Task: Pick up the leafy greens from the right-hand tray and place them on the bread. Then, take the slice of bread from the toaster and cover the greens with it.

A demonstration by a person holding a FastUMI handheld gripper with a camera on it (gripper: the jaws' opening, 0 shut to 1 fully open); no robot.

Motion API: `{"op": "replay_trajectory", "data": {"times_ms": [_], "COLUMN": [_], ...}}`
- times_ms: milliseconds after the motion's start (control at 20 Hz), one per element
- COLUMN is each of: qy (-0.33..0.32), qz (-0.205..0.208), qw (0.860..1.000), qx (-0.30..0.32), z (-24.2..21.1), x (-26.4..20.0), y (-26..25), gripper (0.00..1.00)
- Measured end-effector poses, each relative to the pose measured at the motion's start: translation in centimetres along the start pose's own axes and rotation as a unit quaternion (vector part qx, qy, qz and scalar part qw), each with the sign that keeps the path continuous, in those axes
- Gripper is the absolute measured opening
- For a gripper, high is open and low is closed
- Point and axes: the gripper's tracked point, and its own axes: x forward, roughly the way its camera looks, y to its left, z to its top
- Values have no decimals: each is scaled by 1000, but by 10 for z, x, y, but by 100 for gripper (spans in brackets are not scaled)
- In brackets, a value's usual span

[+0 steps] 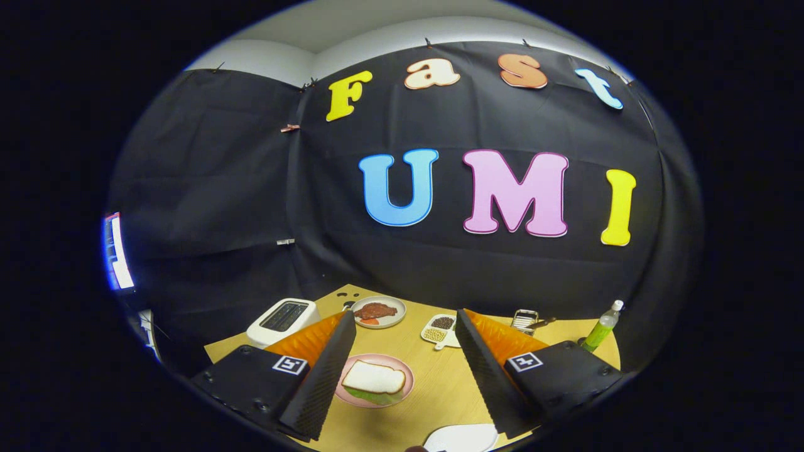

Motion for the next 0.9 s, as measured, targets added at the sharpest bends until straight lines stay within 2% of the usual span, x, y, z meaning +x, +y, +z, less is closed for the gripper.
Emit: {"op": "replay_trajectory", "data": {"times_ms": [400,900], "qy": [-4,-6], "qz": [2,-9], "qw": [1000,1000], "qx": [-8,6], "z": [3,7], "x": [-42,-43], "y": [-12,-31], "gripper": [98,99]}}
